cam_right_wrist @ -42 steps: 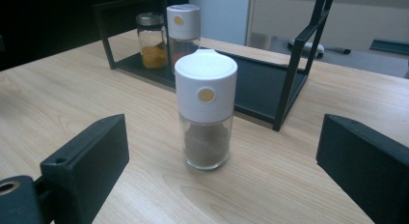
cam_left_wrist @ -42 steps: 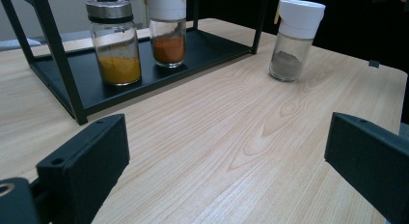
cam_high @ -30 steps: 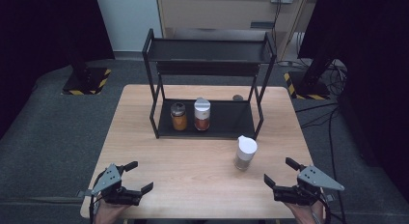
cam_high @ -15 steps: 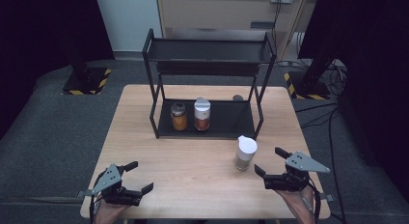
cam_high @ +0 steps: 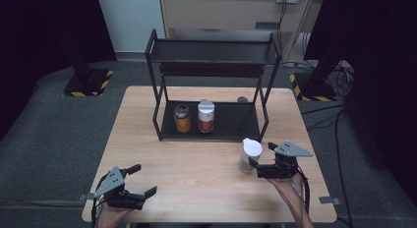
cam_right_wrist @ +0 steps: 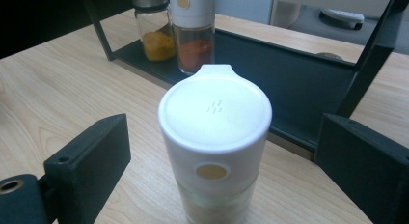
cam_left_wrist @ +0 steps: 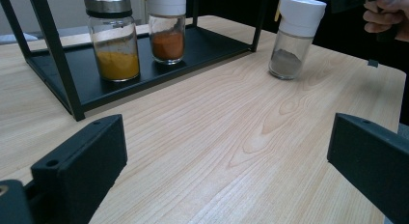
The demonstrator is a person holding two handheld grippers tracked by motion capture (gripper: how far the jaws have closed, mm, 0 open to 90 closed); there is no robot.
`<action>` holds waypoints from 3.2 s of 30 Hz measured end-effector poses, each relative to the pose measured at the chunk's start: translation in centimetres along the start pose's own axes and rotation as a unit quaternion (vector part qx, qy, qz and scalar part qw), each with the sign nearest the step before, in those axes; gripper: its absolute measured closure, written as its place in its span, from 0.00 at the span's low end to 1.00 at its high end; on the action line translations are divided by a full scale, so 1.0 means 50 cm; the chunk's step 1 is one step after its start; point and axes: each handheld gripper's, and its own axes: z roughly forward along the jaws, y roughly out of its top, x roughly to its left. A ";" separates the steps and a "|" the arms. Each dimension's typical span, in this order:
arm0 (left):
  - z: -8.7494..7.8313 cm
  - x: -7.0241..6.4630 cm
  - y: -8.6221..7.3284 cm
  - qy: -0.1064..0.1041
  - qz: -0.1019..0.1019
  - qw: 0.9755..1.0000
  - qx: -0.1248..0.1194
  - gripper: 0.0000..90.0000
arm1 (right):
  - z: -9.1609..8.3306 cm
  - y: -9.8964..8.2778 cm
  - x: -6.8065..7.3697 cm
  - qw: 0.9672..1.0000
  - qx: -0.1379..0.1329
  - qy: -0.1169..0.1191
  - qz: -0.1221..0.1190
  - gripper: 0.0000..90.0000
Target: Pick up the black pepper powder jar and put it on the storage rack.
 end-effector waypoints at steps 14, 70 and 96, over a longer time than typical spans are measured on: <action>0.003 0.000 0.002 -0.003 0.002 1.000 0.006 0.00 | 0.057 0.006 0.002 1.000 0.011 0.010 0.002 0.09; 0.001 0.000 0.001 -0.004 0.002 1.000 0.002 0.00 | 0.074 0.033 0.018 1.000 0.003 0.004 -0.020 0.34; 0.001 0.001 0.001 -0.004 0.002 1.000 0.002 0.00 | 0.117 0.150 0.015 1.000 -0.007 -0.011 -0.022 0.34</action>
